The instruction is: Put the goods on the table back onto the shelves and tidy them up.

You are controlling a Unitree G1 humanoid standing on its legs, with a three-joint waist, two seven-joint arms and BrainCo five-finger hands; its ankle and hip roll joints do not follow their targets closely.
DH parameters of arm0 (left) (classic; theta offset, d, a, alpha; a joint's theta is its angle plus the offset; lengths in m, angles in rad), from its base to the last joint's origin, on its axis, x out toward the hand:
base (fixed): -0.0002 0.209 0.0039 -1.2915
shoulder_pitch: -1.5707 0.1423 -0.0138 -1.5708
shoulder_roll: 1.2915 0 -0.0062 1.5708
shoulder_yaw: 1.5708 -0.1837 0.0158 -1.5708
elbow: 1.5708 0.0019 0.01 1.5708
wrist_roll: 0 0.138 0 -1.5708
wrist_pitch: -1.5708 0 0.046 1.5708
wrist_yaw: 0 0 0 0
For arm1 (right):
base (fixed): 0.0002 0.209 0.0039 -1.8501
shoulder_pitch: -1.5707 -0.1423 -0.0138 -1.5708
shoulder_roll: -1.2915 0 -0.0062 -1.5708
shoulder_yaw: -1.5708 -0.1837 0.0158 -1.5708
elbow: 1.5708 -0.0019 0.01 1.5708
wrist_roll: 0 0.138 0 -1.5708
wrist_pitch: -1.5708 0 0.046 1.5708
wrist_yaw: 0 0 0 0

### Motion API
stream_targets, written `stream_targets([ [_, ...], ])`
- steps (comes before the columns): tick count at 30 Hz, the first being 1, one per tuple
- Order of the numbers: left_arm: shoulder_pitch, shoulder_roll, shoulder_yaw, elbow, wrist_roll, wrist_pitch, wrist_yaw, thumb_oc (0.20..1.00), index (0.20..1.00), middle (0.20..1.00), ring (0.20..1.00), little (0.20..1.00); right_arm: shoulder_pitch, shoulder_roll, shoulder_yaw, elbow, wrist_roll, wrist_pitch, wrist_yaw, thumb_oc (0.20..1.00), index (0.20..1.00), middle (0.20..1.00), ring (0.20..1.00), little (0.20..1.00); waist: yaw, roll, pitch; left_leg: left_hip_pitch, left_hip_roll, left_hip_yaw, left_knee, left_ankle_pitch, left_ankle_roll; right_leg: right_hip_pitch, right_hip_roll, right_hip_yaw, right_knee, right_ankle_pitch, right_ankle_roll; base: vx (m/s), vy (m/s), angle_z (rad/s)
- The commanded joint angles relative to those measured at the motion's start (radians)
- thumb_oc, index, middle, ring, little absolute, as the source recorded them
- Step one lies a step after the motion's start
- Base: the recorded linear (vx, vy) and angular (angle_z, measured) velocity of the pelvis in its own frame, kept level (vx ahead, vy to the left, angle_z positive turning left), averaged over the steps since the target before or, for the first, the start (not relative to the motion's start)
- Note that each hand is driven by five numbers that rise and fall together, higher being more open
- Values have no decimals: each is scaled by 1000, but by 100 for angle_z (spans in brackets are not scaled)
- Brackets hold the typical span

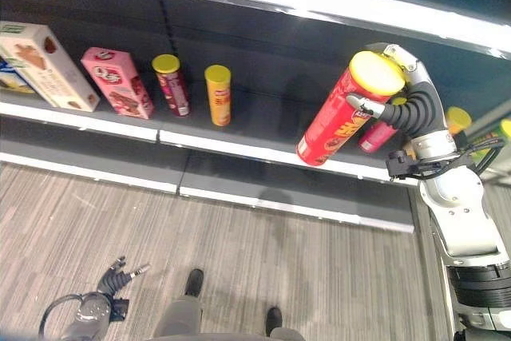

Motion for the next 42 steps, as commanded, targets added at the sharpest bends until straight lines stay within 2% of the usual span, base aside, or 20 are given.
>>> stream_targets([
  [1, -25, 44, 14, 1, 24, -13, 5, 1000, 1000, 1000, 1000, 1000, -45, -42, -42, -57, 2, -29, -7, 200, 200, 200, 200, 200, 11, -15, 17, 16, 8, 91, 4, -92, -31, -80, 79, 58, 33, -2, -5, 75, 192, 39],
  [4, -36, 63, 0, 30, 59, -9, 18, 1000, 1000, 1000, 1000, 1000, -43, -27, -31, -33, -13, -29, -16, 200, 200, 200, 200, 200, 13, -14, -1, -58, 114, 58, -49, 0, -73, -70, 16, 59, -3, 2, 23, 175, 313, 12],
  [6, -37, 81, -9, 34, 78, -8, 27, 1000, 1000, 1000, 1000, 1000, -38, -12, -30, -16, -22, -31, -32, 200, 200, 200, 200, 200, 15, -9, -18, -101, 176, 34, -91, 30, -99, -50, -34, 78, -19, -2, 47, 314, 481, -3],
  [8, -13, 90, -10, 13, 83, -13, 29, 1000, 1000, 1000, 1000, 1000, -54, 0, -3, -20, -35, -26, -35, 200, 200, 200, 200, 200, 28, 1, -30, -97, 210, -14, -72, 24, -110, -32, -83, 121, -15, 1, 60, 312, 539, -21],
  [10, -13, 92, -7, 21, 104, -10, 25, 1000, 1000, 1000, 1000, 1000, -37, 13, -20, -29, -65, -14, -32, 200, 200, 200, 200, 200, 21, 28, -50, -76, 213, 19, -44, -8, -117, -14, -144, 110, -27, 32, 78, 277, 579, -55],
  [13, -19, 113, -1, 3, 94, -10, 33, 1000, 1000, 1000, 1000, 1000, -65, 29, 13, -14, -102, -4, -45, 200, 200, 200, 200, 200, 0, 46, -31, -47, 161, 81, -26, -41, -94, -108, -226, 155, 7, 276, 67, 77, 470, -47],
  [15, -6, 136, 23, -13, 87, -7, 42, 1000, 1000, 1000, 1000, 1000, -104, 46, 49, -8, -89, -5, -45, 200, 200, 200, 200, 200, 7, 51, -29, -27, 155, 119, -49, -47, -72, -136, -219, 108, 3, 296, 53, 31, 232, -31],
  [17, -5, 136, 24, -14, 87, -6, 42, 1000, 1000, 1000, 1000, 1000, -106, 46, 51, -6, -89, -6, -45, 200, 200, 200, 200, 200, 6, 50, -28, -25, 154, 119, -50, -47, -72, -135, -219, 108, 2, 296, 53, 34, 119, -37],
  [18, -5, 142, 32, -11, 80, -5, 34, 1000, 1000, 1000, 1000, 1000, -121, 40, 60, 2, -88, -7, -38, 200, 200, 200, 200, 200, -3, 35, -30, 13, 137, 153, -96, -45, -57, -181, -125, 122, 19, 250, 45, 91, 361, -40],
  [19, -15, 143, 35, 16, 80, -4, 38, 1000, 1000, 1000, 1000, 1000, -148, 28, 74, 13, -87, -8, -34, 200, 200, 200, 200, 200, -15, 29, -13, 45, 110, 160, -132, -51, -43, -242, 10, 129, 30, 149, 43, 95, 369, -27],
  [20, 2, 133, 37, 63, 154, 43, 52, 1000, 1000, 1000, 1000, 1000, -100, 32, 46, 128, -121, -7, -73, 200, 200, 200, 200, 200, -6, 28, -1, 51, 93, 158, -127, -71, -31, -238, 38, 90, 24, 97, 29, 58, 207, -33],
  [22, -14, 151, 18, 60, 144, 19, 62, 1000, 1000, 1000, 1000, 1000, -131, -11, 51, 91, -132, -29, -63, 200, 200, 200, 200, 200, -6, 30, 16, 26, 66, 121, -98, -72, -29, -218, 36, 106, 23, 101, 42, 83, 49, 0],
  [23, -33, 111, -2, 4, 83, 6, 33, 1000, 1000, 1000, 1000, 1000, -168, -36, 89, -2, -128, 10, -48, 200, 200, 200, 200, 200, -5, 18, 44, 22, 41, 102, -7, -109, -35, -219, 52, 111, 48, 54, 1, 204, 83, 74],
  [26, -24, 54, 3, -42, 33, -18, 34, 1000, 1000, 1000, 1000, 1000, -174, -22, 106, 20, -124, -4, -47, 200, 200, 200, 200, 200, -5, 33, 57, 6, 44, 118, 61, -127, -52, -177, 31, 45, 0, 71, 3, 148, 64, 83],
  [29, -31, 59, -51, -71, 59, -22, 14, 1000, 1000, 1000, 1000, 1000, -183, -31, 99, 32, -123, 0, -46, 200, 200, 200, 200, 200, -7, 52, 51, -50, 113, 116, 13, -44, -77, -166, -6, 23, -26, 65, 25, 59, 200, 38],
  [30, -31, 59, -51, -71, 59, -22, 15, 1000, 1000, 1000, 1000, 1000, -182, -32, 99, 32, -123, 0, -46, 200, 200, 200, 200, 200, -8, 53, 48, -51, 113, 114, 9, -41, -78, -167, -5, 20, -27, 65, 24, 55, 221, 46],
  [33, -54, 98, -74, -97, 91, -25, 36, 1000, 1000, 1000, 1000, 1000, -183, -22, 101, 70, -137, -11, -76, 200, 200, 200, 200, 200, 13, 70, 41, -147, 158, 30, -34, 18, -108, -157, -59, 25, -30, 37, 42, 108, 264, 22],
  [35, -58, 116, -79, -88, 103, -25, 35, 1000, 1000, 1000, 1000, 1000, -216, -39, 116, 69, -161, 1, -75, 200, 200, 200, 200, 200, 6, 88, 34, -145, 156, 4, -11, -29, -101, -170, -80, 51, -3, 28, 48, 121, 307, 3],
  [37, -73, 135, -75, -91, 105, -23, 43, 1000, 1000, 1000, 1000, 1000, -261, -50, 139, 63, -203, 21, -79, 200, 200, 200, 200, 200, 8, 102, 55, -170, 111, 29, 63, -65, -92, -192, -127, 72, -1, 71, 56, 10, 309, -25],
  [42, -60, 185, -26, -106, 102, -25, 61, 1000, 1000, 1000, 1000, 1000, -345, -28, 145, 55, -263, 24, -127, 200, 200, 200, 200, 200, 37, 78, 81, -258, 99, 62, 162, -114, -69, -258, -162, 94, -34, 140, 63, -75, 76, -12],
])
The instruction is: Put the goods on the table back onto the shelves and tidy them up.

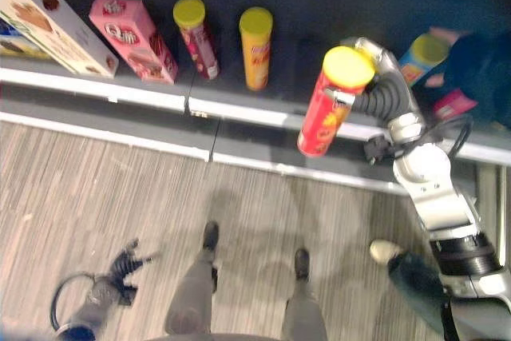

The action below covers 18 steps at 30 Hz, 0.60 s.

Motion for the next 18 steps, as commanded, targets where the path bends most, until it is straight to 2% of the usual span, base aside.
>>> stream_targets([
  [1, 63, 54, 42, 44, 29, -12, 42, 1000, 1000, 1000, 1000, 1000, -85, -12, -45, -75, -57, -42, -77, 200, 200, 200, 200, 200, 34, -24, -64, -90, 101, -51, 186, -183, -50, -8, -36, -1, 40, -64, 67, -57, -29, -5],
  [6, 63, 34, 64, 97, 47, -5, 59, 1000, 1000, 1000, 1000, 1000, -88, 20, -48, -87, -89, -44, -88, 200, 200, 200, 200, 200, 35, -29, -62, -122, 107, -50, 224, -197, -49, -24, -39, -19, 38, -53, 70, -32, -22, -5],
  [18, 47, 16, 59, 58, 29, -10, 78, 1000, 1000, 1000, 1000, 1000, -117, 43, -25, -77, -118, -44, -113, 200, 200, 200, 200, 200, 33, -12, -40, -144, 112, -54, 234, -191, -57, -63, -32, -30, 71, -60, 66, -21, -23, 1],
])
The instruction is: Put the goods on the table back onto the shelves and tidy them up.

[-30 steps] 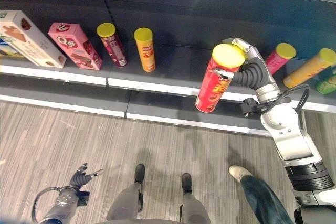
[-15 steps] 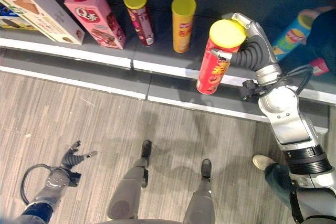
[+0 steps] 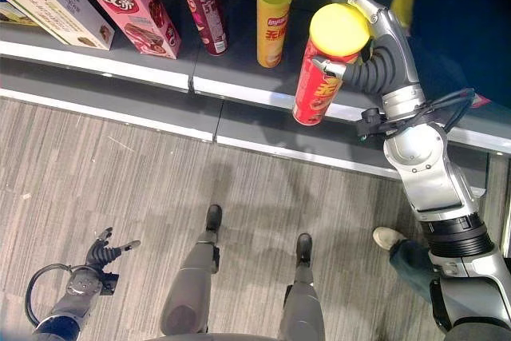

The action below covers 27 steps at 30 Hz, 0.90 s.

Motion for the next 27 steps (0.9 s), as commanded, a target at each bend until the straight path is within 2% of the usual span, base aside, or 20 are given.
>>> stream_targets([
  [1, 28, 32, 2, 6, 14, -12, 37, 1000, 1000, 1000, 1000, 1000, -46, -11, -38, -46, -36, -40, -58, 200, 200, 200, 200, 200, 11, 5, -45, -36, 65, -29, 133, -151, -54, -16, -85, -4, 74, -47, 45, -25, -15, 8],
  [7, 26, 30, -3, 14, 32, -9, 42, 1000, 1000, 1000, 1000, 1000, -41, 12, -43, -84, -37, -51, -61, 200, 200, 200, 200, 200, 8, 12, -39, -37, 65, -30, 131, -154, -54, -26, -84, -7, 82, -48, 45, -2, -2, 1],
  [20, 21, 29, -9, 8, 36, -10, 41, 1000, 1000, 1000, 1000, 1000, -29, 8, -56, -37, -31, -47, -87, 200, 200, 200, 200, 200, 3, 19, -30, -33, 67, -24, 118, -148, -56, -40, -83, -8, 86, -46, 46, 5, -1, 0],
  [27, 27, 37, -27, 15, 67, -8, 25, 1000, 1000, 1000, 1000, 1000, 44, 40, -87, -47, -23, -58, -88, 200, 200, 200, 200, 200, -11, 1, -86, 62, 71, -8, -41, -98, -66, -12, -61, -9, 7, -12, 59, 77, 5, -1],
])
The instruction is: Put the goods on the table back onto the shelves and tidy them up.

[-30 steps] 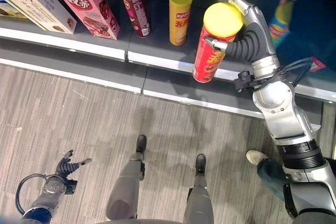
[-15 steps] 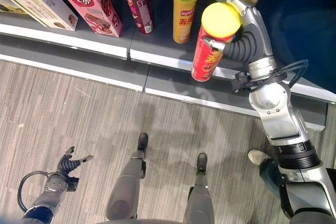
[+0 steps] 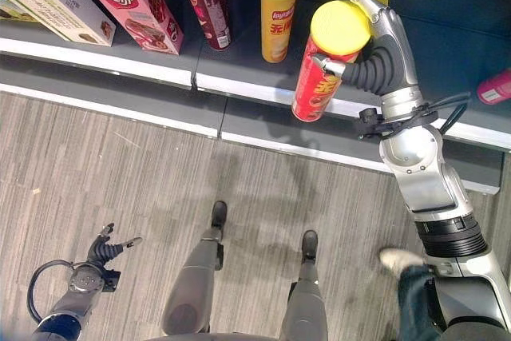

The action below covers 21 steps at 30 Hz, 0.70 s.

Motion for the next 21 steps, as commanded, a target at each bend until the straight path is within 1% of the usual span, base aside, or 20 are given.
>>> stream_targets([
  [1, 30, 43, -24, 27, 46, -9, 13, 1000, 1000, 1000, 1000, 1000, 29, 10, -75, -48, 14, -57, -47, 200, 200, 200, 200, 200, -9, -20, -97, 53, 83, -10, -39, -94, -67, -17, -52, -9, 7, -11, 57, 67, 52, -4],
  [2, 22, 46, -28, 19, 45, -10, 9, 1000, 1000, 1000, 1000, 1000, 50, 10, -84, -42, 10, -57, -50, 200, 200, 200, 200, 200, -19, -21, -118, 85, 84, 4, -106, -65, -69, -28, -43, -1, 0, -3, 57, 45, 63, -6],
  [4, 7, 46, -42, 3, 44, -16, -1, 1000, 1000, 1000, 1000, 1000, 75, 7, -103, -34, 10, -57, -53, 200, 200, 200, 200, 200, -34, -20, -140, 128, 87, 24, -191, -27, -70, -42, -28, 5, 0, 0, 57, 29, 78, -11],
  [7, -8, 45, -52, -10, 45, -18, -6, 1000, 1000, 1000, 1000, 1000, 107, 6, -125, -36, 11, -55, -52, 200, 200, 200, 200, 200, -57, -28, -161, 171, 95, 48, -227, -15, -68, -34, -18, 1, 0, 5, 57, 17, 42, -3],
  [12, -33, 29, -55, 25, 44, -7, 1, 1000, 1000, 1000, 1000, 1000, 144, 8, -132, -43, 31, -58, -33, 200, 200, 200, 200, 200, -74, -45, -167, 211, 110, 53, -198, -32, -68, 15, -14, 10, 0, -8, 57, 34, -49, -23],
  [13, -34, 27, -55, 31, 43, -5, 1, 1000, 1000, 1000, 1000, 1000, 148, 4, -132, -45, 39, -59, -27, 200, 200, 200, 200, 200, -77, -48, -167, 218, 119, 51, -193, -32, -71, 20, -12, 17, 14, -24, 57, 17, -121, -13],
  [15, -40, 23, -57, 51, 34, -1, 5, 1000, 1000, 1000, 1000, 1000, 152, -2, -126, -40, 57, -65, -22, 200, 200, 200, 200, 200, -78, -52, -154, 242, 139, 51, -194, -25, -77, 13, 4, 40, 82, -79, 54, 0, -153, -18],
  [17, -31, 15, -42, 60, 21, 3, 5, 1000, 1000, 1000, 1000, 1000, 172, -12, -133, -35, 72, -68, -15, 200, 200, 200, 200, 200, -74, -51, -149, 274, 178, 55, -216, 6, -98, 17, 44, 37, 128, -134, 23, 46, -232, -17],
  [18, -23, 4, -35, 76, 11, 9, 9, 1000, 1000, 1000, 1000, 1000, 187, -16, -135, -29, 81, -69, -11, 200, 200, 200, 200, 200, -68, -51, -147, 285, 200, 53, -227, 45, -120, 27, 68, 24, 140, -157, 9, 68, -280, -8],
  [19, -17, -4, -32, 77, 7, 13, 8, 1000, 1000, 1000, 1000, 1000, 200, -25, -142, -24, 86, -66, -10, 200, 200, 200, 200, 200, -69, -49, -143, 288, 212, 59, -235, 64, -123, 42, 89, 10, 153, -176, -4, 58, -281, 4],
  [20, -6, -15, -34, 78, 11, 17, 5, 1000, 1000, 1000, 1000, 1000, 218, -32, -147, -22, 91, -63, -6, 200, 200, 200, 200, 200, -77, -55, -143, 299, 212, 88, -235, 60, -104, 56, 100, 2, 159, -181, -14, 31, -168, 14],
  [21, -6, -15, -34, 78, 11, 17, 5, 1000, 1000, 1000, 1000, 1000, 218, -32, -147, -22, 91, -63, -6, 200, 200, 200, 200, 200, -77, -55, -143, 299, 212, 88, -235, 60, -104, 56, 100, 2, 159, -181, -14, 34, -230, 33],
])
